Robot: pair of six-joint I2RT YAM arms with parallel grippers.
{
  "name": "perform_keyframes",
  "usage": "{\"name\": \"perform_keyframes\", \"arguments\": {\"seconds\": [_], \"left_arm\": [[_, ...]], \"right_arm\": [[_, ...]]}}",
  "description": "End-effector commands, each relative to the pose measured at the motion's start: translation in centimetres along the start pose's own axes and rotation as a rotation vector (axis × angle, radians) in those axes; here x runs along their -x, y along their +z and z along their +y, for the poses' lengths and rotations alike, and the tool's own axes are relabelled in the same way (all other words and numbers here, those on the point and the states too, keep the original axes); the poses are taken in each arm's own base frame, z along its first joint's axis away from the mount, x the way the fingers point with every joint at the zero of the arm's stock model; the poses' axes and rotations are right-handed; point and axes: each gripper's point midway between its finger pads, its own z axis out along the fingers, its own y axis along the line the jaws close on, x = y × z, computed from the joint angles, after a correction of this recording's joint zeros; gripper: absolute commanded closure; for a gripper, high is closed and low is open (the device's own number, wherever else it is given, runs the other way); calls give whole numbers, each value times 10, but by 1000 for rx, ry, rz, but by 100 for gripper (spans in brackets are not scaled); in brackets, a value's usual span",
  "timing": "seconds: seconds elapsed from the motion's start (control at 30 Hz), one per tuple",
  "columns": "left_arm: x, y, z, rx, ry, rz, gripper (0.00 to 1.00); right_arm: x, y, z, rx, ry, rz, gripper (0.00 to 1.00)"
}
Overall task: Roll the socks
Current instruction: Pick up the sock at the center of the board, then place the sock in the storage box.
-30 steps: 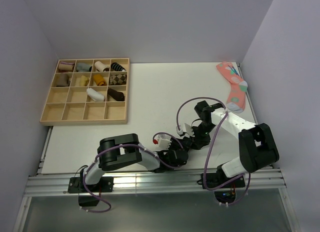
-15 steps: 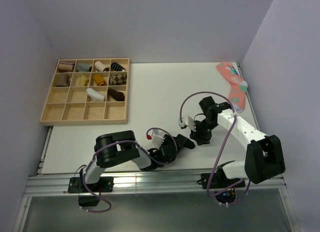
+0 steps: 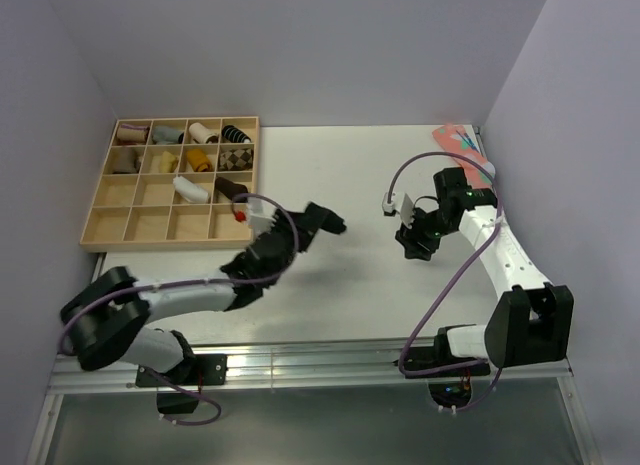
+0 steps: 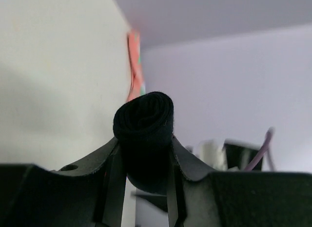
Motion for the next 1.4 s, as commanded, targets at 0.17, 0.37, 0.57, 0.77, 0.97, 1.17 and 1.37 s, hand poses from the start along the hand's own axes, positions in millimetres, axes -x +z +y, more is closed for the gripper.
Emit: {"name": "perform_keyframes", "arguments": {"seconds": [0.17, 0.37, 0.57, 0.77, 0.97, 1.17, 1.37], "left_arm": [[220, -3, -20, 57, 195, -288, 100], [342, -5, 10, 121, 221, -386, 100], [413, 1, 47, 114, 209, -444, 100], [468, -17, 105, 233, 142, -550, 100], [502, -18, 127, 286, 136, -571, 100], [514, -9, 152, 329, 123, -519, 100], [514, -5, 192, 408, 63, -480, 100]], "right_arm": [[21, -13, -18, -43, -13, -68, 44], [23, -5, -21, 7, -14, -90, 45], [13, 7, -24, 34, -8, -75, 46], [0, 23, -20, 80, -9, -52, 46], [-6, 30, -17, 94, -2, -40, 47], [-10, 32, -15, 106, 3, -31, 47], [-8, 34, -16, 123, 17, -34, 47]]}}
